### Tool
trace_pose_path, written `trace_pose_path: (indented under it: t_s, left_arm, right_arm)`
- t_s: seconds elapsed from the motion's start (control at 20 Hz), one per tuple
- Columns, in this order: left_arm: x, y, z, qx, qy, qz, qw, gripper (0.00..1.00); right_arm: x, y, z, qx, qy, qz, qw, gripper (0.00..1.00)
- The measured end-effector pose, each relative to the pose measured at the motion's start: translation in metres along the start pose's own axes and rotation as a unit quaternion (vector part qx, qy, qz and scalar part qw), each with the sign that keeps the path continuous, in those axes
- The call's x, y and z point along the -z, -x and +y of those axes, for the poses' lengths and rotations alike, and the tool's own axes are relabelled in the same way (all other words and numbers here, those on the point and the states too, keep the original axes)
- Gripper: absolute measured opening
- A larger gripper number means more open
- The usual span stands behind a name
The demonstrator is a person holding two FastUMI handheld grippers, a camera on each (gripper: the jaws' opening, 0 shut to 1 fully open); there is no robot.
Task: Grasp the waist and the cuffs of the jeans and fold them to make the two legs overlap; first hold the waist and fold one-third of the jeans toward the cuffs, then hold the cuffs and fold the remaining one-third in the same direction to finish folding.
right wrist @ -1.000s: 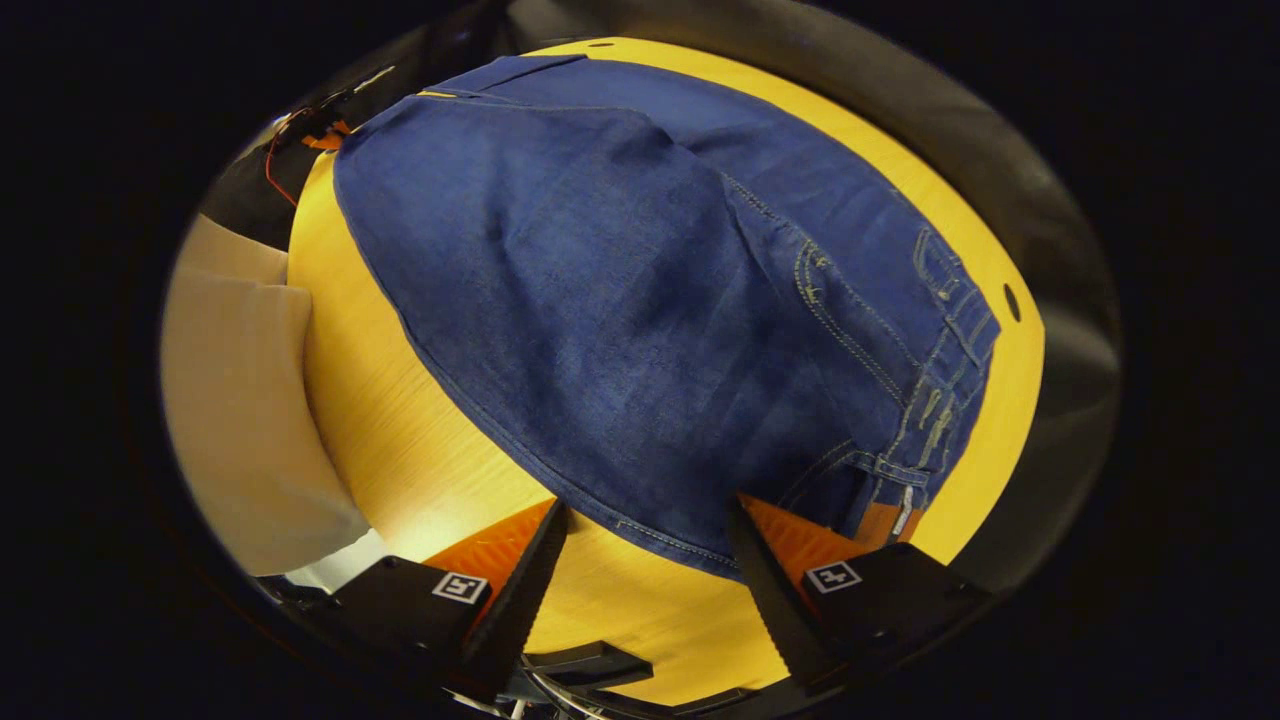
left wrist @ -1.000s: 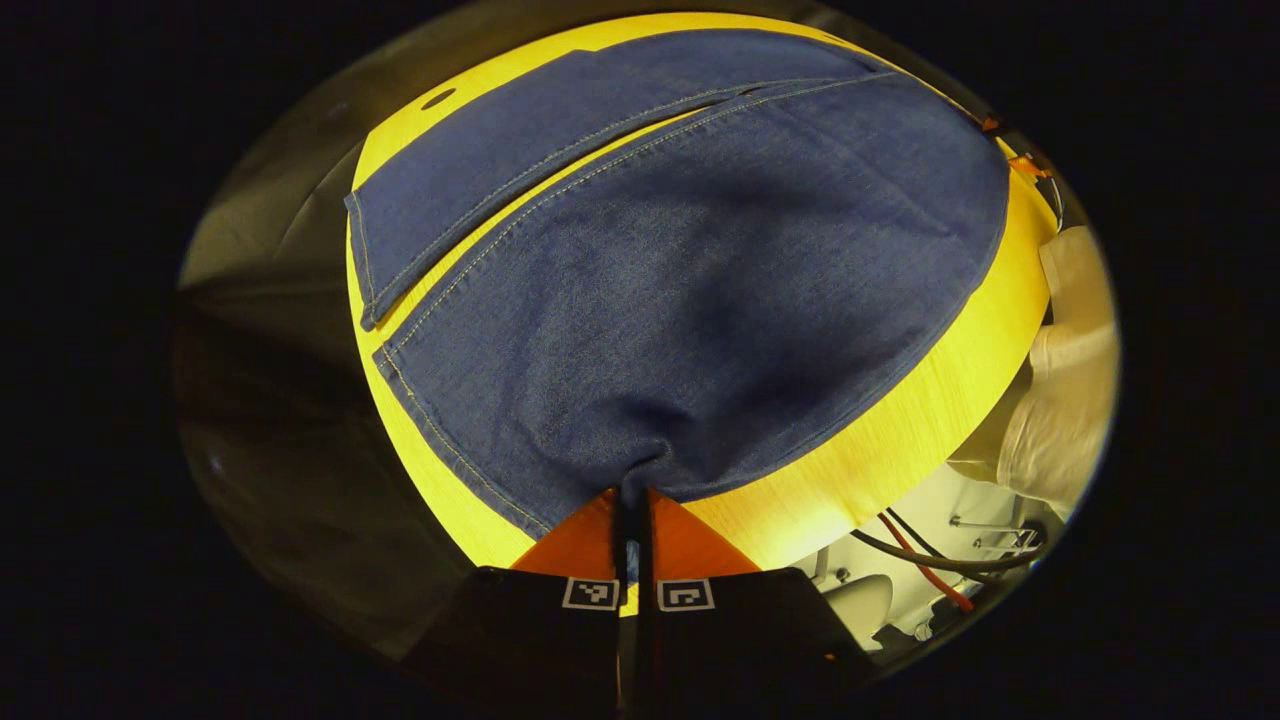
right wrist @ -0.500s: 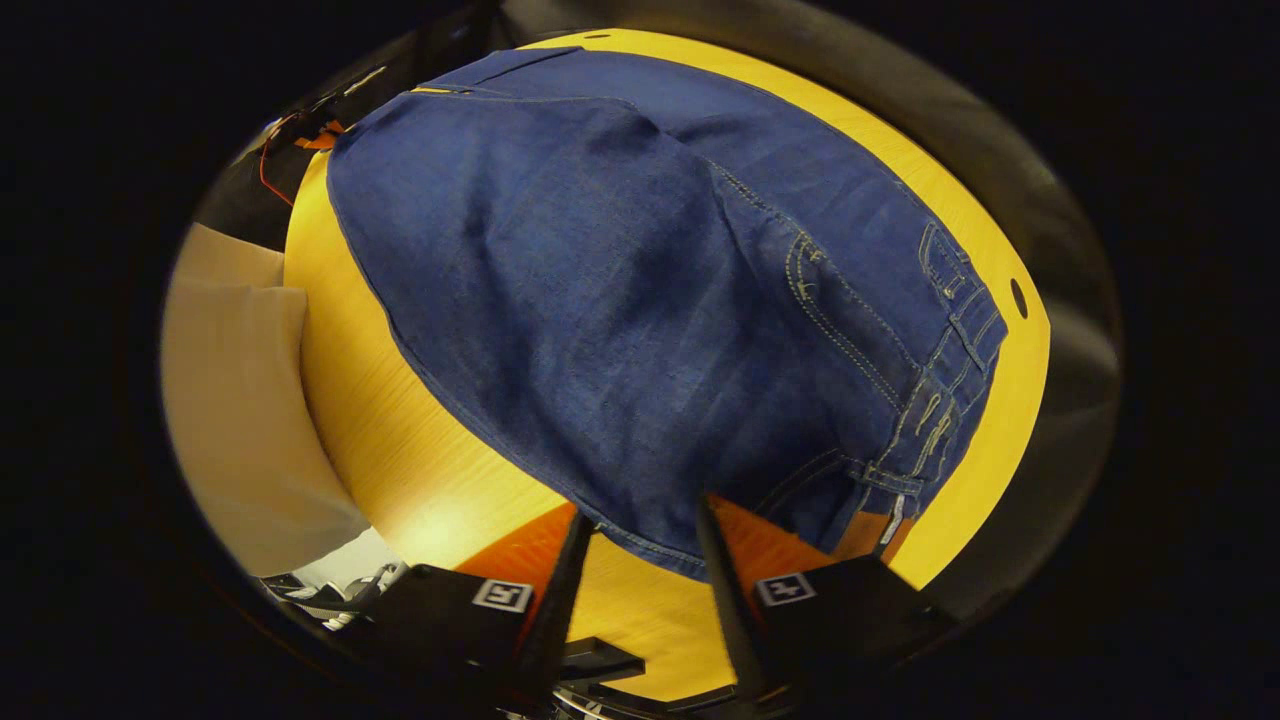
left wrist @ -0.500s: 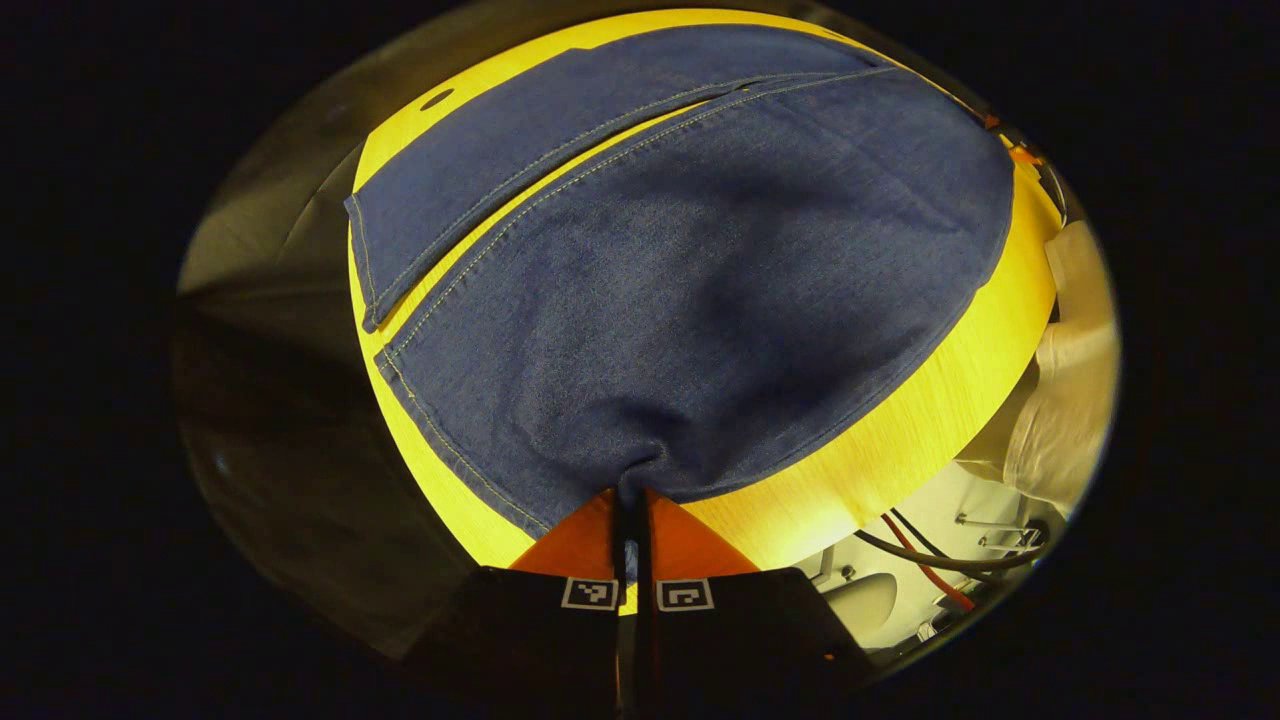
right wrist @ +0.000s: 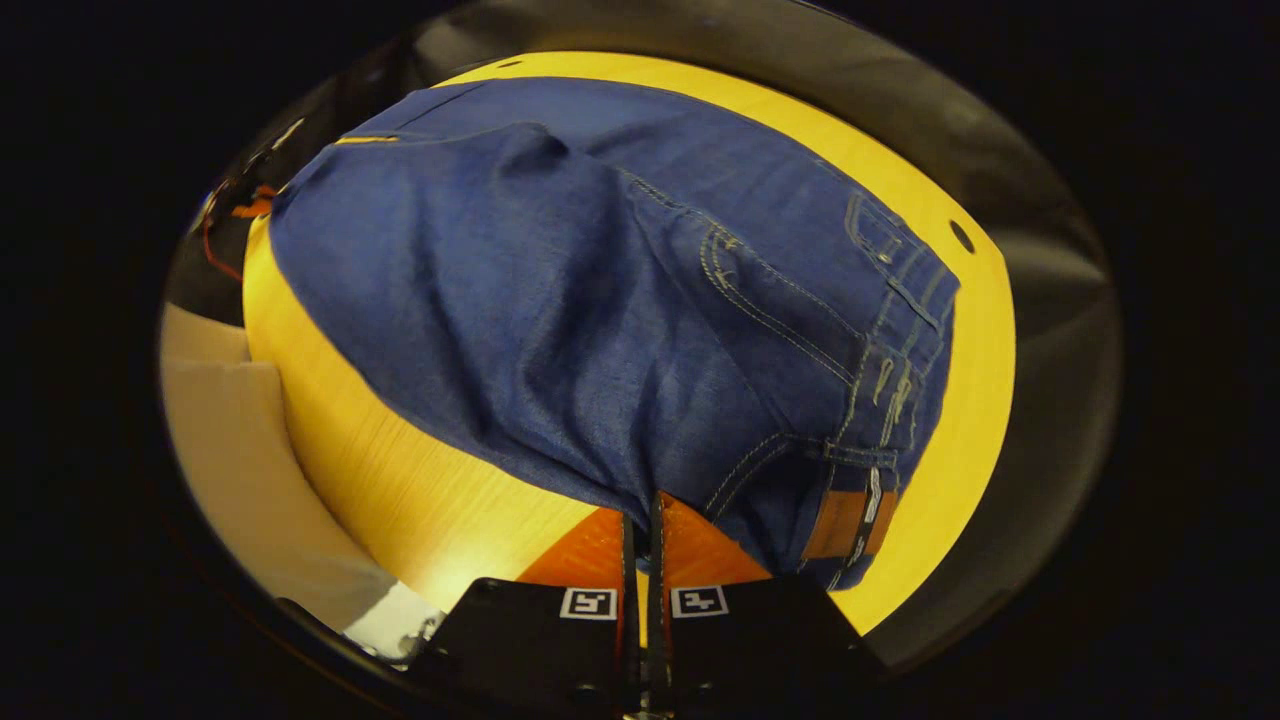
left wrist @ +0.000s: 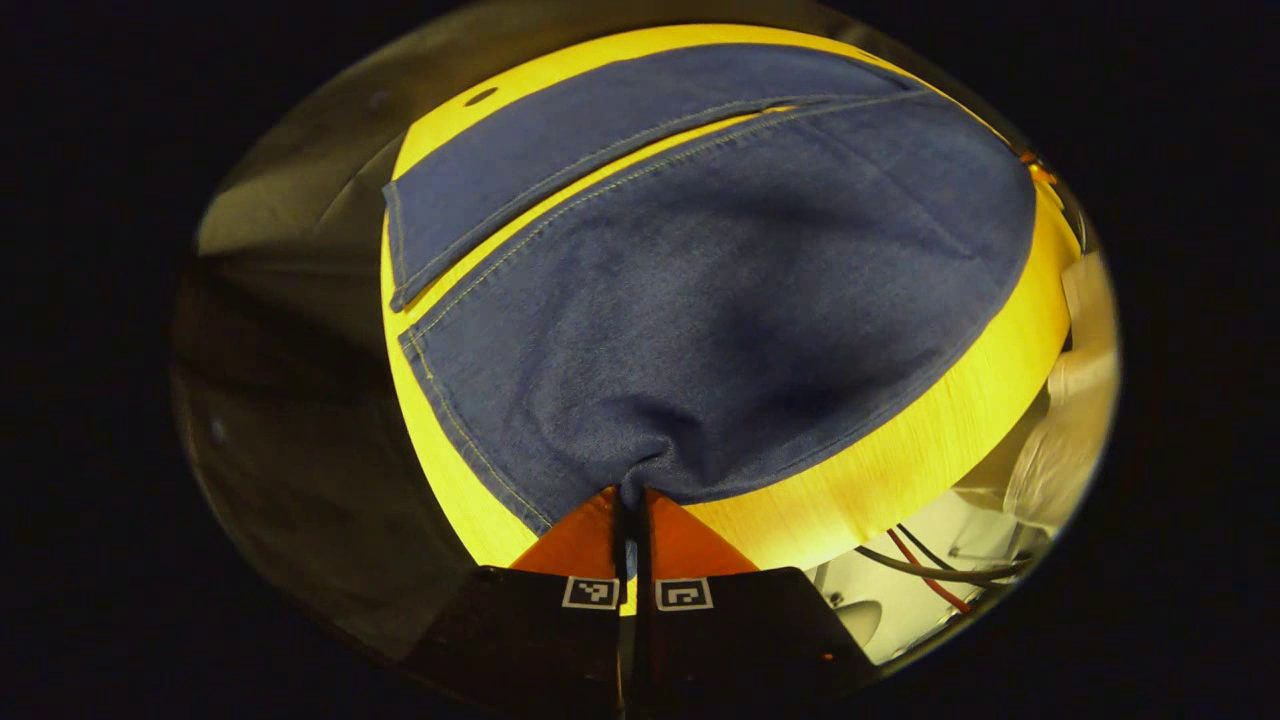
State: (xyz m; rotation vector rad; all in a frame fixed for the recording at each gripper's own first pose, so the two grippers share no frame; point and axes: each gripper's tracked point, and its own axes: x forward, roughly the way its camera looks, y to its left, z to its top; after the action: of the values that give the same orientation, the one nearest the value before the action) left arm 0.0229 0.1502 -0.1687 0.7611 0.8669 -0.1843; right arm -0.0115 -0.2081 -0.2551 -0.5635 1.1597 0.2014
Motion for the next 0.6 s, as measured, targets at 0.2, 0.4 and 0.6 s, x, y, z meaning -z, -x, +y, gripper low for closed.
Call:
trace_pose_path:
  t_s: [0.2, 0.4, 0.6]
  left_arm:
    - [-0.002, 0.002, 0.007, -0.084, 0.131, -0.098, 0.983, 0.0]
    - [-0.012, 0.006, 0.009, -0.091, 0.266, -0.128, 0.951, 0.0]
    - [-0.033, 0.029, 0.021, -0.088, 0.34, -0.176, 0.919, 0.0]
  right_arm:
    - [-0.004, 0.005, 0.003, 0.06, -0.074, -0.051, 0.994, 0.03]
    - [-0.014, 0.019, -0.003, 0.104, -0.146, -0.104, 0.978, 0.03]
    - [-0.039, 0.052, -0.014, 0.118, -0.228, -0.173, 0.951, 0.03]
